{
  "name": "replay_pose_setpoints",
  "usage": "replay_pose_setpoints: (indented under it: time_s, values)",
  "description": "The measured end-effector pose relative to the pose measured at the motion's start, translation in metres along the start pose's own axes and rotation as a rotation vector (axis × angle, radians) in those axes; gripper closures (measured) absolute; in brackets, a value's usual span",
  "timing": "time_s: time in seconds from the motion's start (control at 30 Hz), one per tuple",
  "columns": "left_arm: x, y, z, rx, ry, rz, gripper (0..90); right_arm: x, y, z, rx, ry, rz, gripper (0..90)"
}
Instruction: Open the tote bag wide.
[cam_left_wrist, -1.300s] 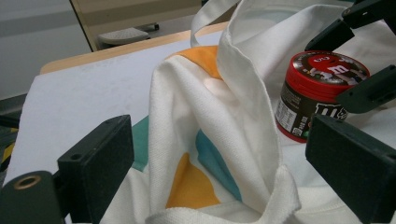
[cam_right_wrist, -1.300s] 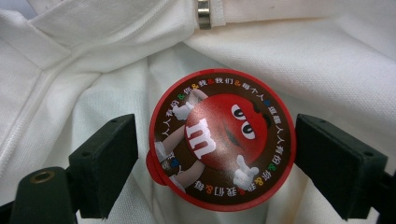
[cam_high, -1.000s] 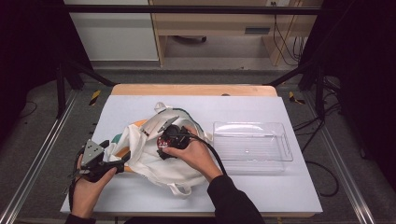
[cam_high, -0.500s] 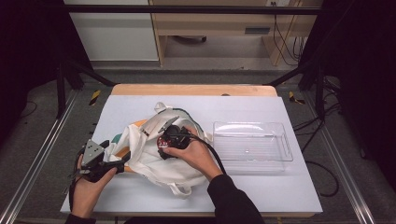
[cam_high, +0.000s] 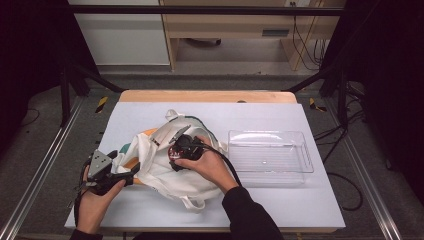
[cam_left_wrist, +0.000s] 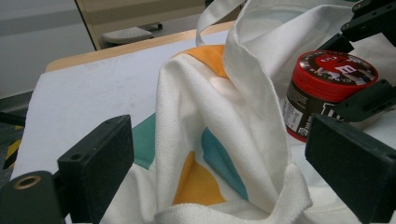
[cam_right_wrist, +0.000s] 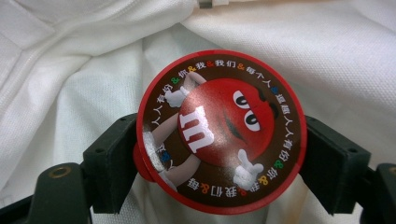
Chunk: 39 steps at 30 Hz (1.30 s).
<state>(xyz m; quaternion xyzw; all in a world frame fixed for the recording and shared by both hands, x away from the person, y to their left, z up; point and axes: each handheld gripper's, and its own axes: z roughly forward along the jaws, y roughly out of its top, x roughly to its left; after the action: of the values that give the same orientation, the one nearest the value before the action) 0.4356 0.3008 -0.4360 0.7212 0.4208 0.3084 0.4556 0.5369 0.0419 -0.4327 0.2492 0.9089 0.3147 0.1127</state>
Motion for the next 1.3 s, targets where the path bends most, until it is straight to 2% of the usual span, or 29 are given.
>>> replay_pose_setpoints:
  time_s: [0.7,0.97,1.3]
  values:
    - [-0.0004,-0.0006,0.0010,0.008,0.002,0.004,8.1,0.0018,0.0005,0.0007,0.006,-0.018,-0.014,25.0]
    - [0.0005,-0.0008,0.0008,0.008,0.004,0.001,8.1,0.0028,0.0028,-0.0001,0.018,-0.020,-0.001,25.6]
    - [0.0027,-0.0006,-0.0005,0.006,0.008,-0.003,8.1,0.0058,0.0084,-0.0083,0.014,-0.060,-0.007,25.8]
